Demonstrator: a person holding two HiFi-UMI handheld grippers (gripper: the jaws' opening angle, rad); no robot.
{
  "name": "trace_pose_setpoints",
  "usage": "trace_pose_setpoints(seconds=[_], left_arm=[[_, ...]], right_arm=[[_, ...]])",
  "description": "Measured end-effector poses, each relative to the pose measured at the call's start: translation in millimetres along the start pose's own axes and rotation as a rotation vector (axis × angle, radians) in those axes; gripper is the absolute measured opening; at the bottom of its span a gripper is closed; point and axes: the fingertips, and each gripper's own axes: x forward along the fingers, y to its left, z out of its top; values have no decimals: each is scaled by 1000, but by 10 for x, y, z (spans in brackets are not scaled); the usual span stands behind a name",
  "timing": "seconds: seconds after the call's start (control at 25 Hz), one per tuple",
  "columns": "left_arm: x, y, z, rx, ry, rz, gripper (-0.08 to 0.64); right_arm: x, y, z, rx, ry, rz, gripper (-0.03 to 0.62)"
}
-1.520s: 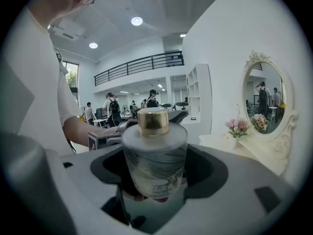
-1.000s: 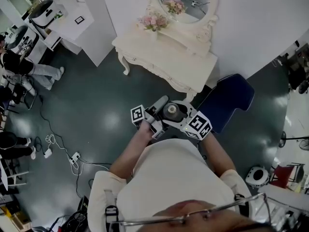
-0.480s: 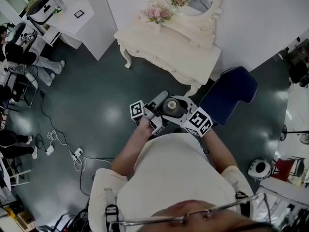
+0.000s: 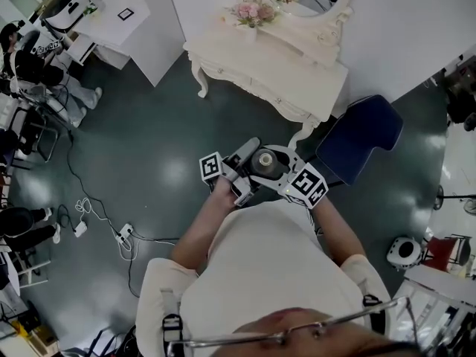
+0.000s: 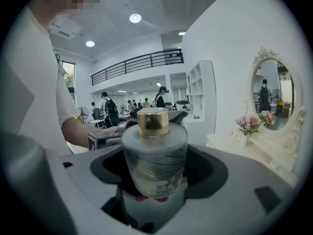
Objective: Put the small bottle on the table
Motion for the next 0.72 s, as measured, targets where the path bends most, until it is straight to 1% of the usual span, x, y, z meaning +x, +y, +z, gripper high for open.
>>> trace_pose_setpoints(seconds=[0.32, 0.56, 0.72], left_arm=[[-74, -39, 54, -20, 7, 1, 353], [-31, -84, 188, -13, 4, 0, 353], [-2, -70, 346, -12, -12, -2, 353]], right_arm=[[105, 39, 12, 9, 7, -16, 345], [193, -61, 77, 0, 2, -11, 345], [298, -176, 79, 1, 12, 6, 345]])
